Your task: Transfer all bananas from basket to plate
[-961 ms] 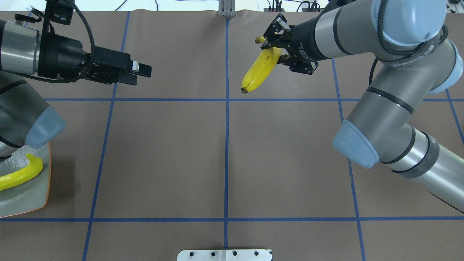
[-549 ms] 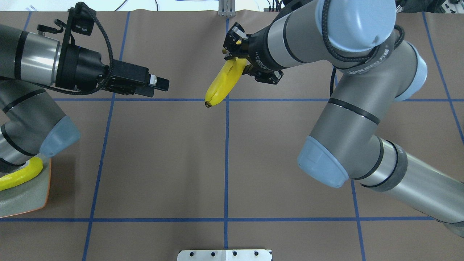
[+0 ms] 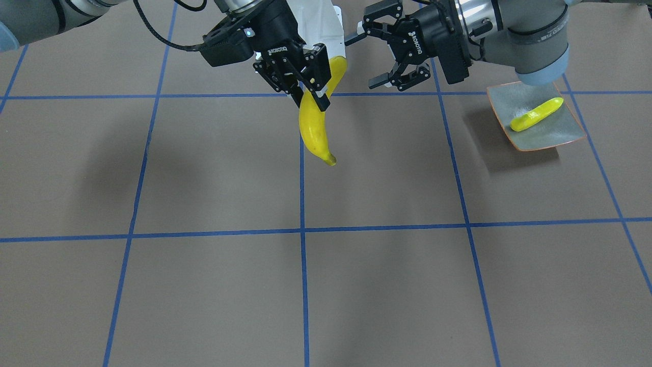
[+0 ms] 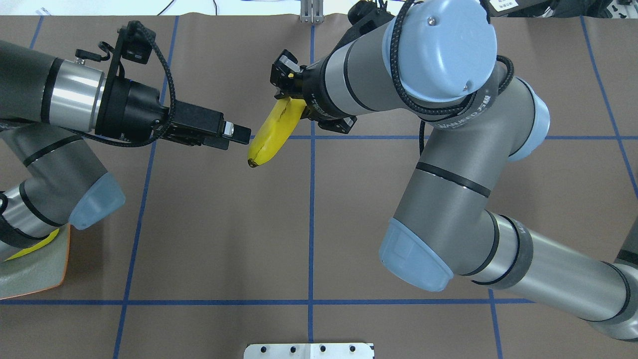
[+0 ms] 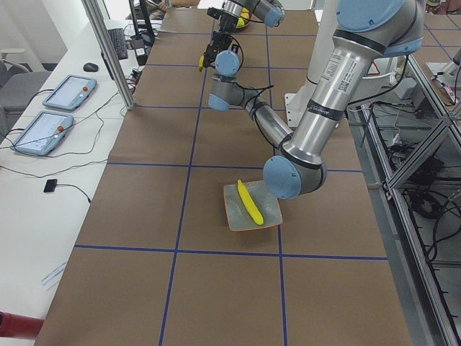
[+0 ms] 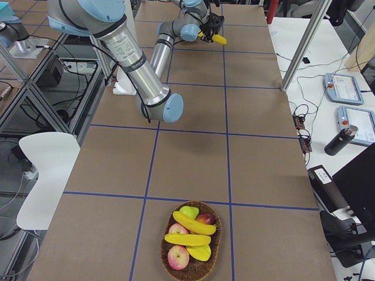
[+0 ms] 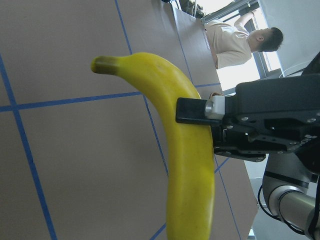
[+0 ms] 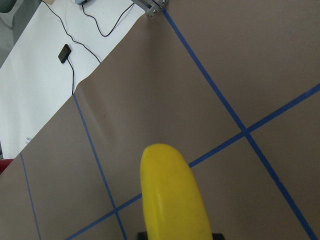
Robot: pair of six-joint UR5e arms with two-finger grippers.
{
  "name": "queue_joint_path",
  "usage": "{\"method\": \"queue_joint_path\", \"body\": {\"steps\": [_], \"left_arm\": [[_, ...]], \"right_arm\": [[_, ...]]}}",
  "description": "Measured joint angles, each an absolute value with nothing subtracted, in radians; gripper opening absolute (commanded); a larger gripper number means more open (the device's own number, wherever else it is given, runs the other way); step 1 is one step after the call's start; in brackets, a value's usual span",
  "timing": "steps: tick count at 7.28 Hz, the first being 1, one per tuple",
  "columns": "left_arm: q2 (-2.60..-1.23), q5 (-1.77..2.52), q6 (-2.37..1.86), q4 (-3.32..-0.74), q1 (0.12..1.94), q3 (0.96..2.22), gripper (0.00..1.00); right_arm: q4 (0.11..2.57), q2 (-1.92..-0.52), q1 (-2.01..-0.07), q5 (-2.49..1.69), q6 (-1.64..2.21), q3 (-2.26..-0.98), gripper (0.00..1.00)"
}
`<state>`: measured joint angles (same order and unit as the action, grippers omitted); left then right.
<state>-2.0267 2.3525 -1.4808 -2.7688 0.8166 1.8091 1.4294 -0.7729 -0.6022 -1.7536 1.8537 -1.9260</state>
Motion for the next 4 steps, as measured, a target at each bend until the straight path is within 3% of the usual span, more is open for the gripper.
{"method": "queue_joint_path", "body": {"steps": [2,3,4], "left_arm": [[-2.029,2.352,-1.480,-2.769,0.810,1.816,0.94],[-2.029,2.353,-1.480,-2.769,0.807,1.821,0.88],[-2.029,2.353,-1.480,-2.769,0.803,1.826,0.63]], "right_arm": [[1.430,-0.754,-0.579,-1.733,1.857,-1.927,0.00],[1.430,-0.746,-0.572,-1.725,1.857,-1.927,0.00],[1.430,-0.741,-0.567,-1.721,1.858,-1.927,0.00]]}}
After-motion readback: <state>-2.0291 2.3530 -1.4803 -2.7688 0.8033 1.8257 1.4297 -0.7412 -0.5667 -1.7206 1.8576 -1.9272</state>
